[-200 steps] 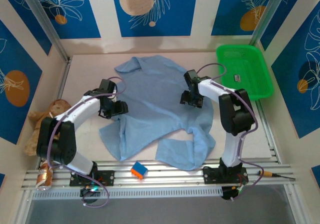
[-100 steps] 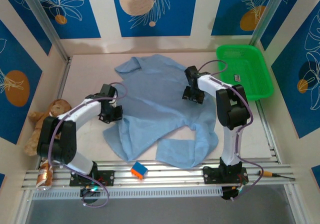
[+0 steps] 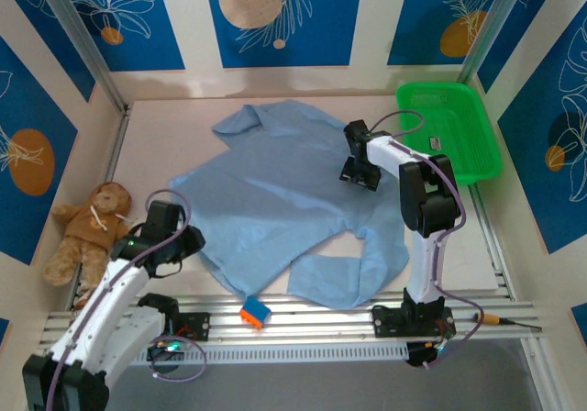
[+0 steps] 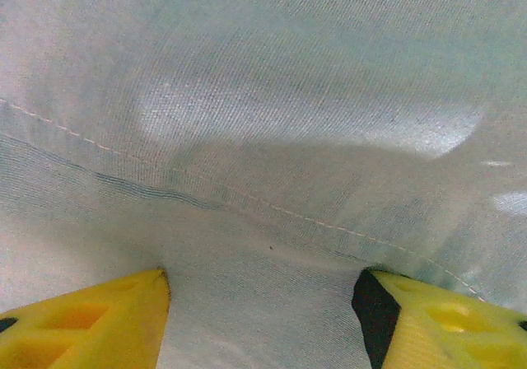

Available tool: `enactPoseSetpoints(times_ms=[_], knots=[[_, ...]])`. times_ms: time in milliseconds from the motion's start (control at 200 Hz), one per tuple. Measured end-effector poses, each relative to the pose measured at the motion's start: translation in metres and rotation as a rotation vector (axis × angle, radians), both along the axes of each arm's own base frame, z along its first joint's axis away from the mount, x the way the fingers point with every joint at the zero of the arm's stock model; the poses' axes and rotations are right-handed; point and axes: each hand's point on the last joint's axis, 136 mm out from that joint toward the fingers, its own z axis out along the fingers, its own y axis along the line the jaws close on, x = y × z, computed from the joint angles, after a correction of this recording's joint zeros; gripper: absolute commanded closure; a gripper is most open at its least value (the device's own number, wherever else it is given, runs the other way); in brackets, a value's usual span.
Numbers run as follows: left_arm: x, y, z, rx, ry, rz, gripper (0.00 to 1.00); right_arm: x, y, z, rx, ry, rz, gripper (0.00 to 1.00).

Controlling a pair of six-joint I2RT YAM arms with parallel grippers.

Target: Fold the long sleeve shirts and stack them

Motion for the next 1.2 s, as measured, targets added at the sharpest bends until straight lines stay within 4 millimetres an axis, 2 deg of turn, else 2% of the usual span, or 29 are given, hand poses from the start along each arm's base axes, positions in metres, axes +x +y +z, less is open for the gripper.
enactPoseSetpoints(times_ms=[95, 135, 195, 255, 370, 440, 555, 670, 820, 870, 950, 1085, 1120, 1201], knots=[[-0.010, 0.006, 0.004, -0.009, 0.005, 0.061, 0.29, 0.000, -0.001, 0.001, -0.001, -0.002, -0.003, 0.33], [-0.013, 0.009, 0.008, -0.002, 0.004, 0.069, 0.25, 0.000, -0.002, 0.002, 0.000, -0.005, -0.003, 0.32], [-0.010, 0.009, 0.019, 0.000, -0.010, 0.073, 0.24, -0.003, -0.003, 0.004, -0.001, -0.006, 0.000, 0.30], [0.003, 0.004, 0.033, -0.004, -0.015, 0.055, 0.26, -0.007, -0.003, 0.010, 0.000, -0.013, 0.010, 0.28], [0.050, -0.017, 0.045, -0.013, -0.017, -0.007, 0.31, -0.005, 0.003, 0.037, 0.010, -0.076, 0.056, 0.27], [0.072, -0.029, 0.032, -0.024, 0.000, -0.036, 0.33, -0.002, 0.010, 0.055, 0.023, -0.117, 0.092, 0.29], [0.090, -0.041, -0.001, -0.025, 0.060, -0.062, 0.36, 0.007, 0.022, 0.070, 0.040, -0.157, 0.139, 0.30], [0.099, -0.046, -0.034, -0.013, 0.114, -0.072, 0.36, 0.002, 0.026, 0.064, 0.050, -0.134, 0.154, 0.32], [0.117, -0.043, -0.076, 0.000, 0.194, -0.080, 0.35, -0.013, 0.025, 0.047, 0.055, -0.080, 0.145, 0.33], [0.131, -0.042, -0.076, -0.010, 0.193, -0.079, 0.35, -0.017, 0.025, 0.042, 0.054, -0.065, 0.138, 0.33], [0.171, -0.038, -0.070, -0.010, 0.127, -0.080, 0.36, -0.022, 0.026, 0.034, 0.057, -0.040, 0.122, 0.34], [0.228, -0.024, -0.070, 0.010, 0.066, -0.086, 0.39, -0.026, 0.030, 0.017, 0.057, 0.005, 0.099, 0.34], [0.240, -0.020, -0.069, 0.021, 0.053, -0.089, 0.42, -0.026, 0.030, 0.012, 0.056, 0.019, 0.090, 0.34], [0.265, -0.012, -0.069, 0.059, 0.040, -0.107, 0.42, -0.022, 0.032, 0.005, 0.053, 0.042, 0.074, 0.34]])
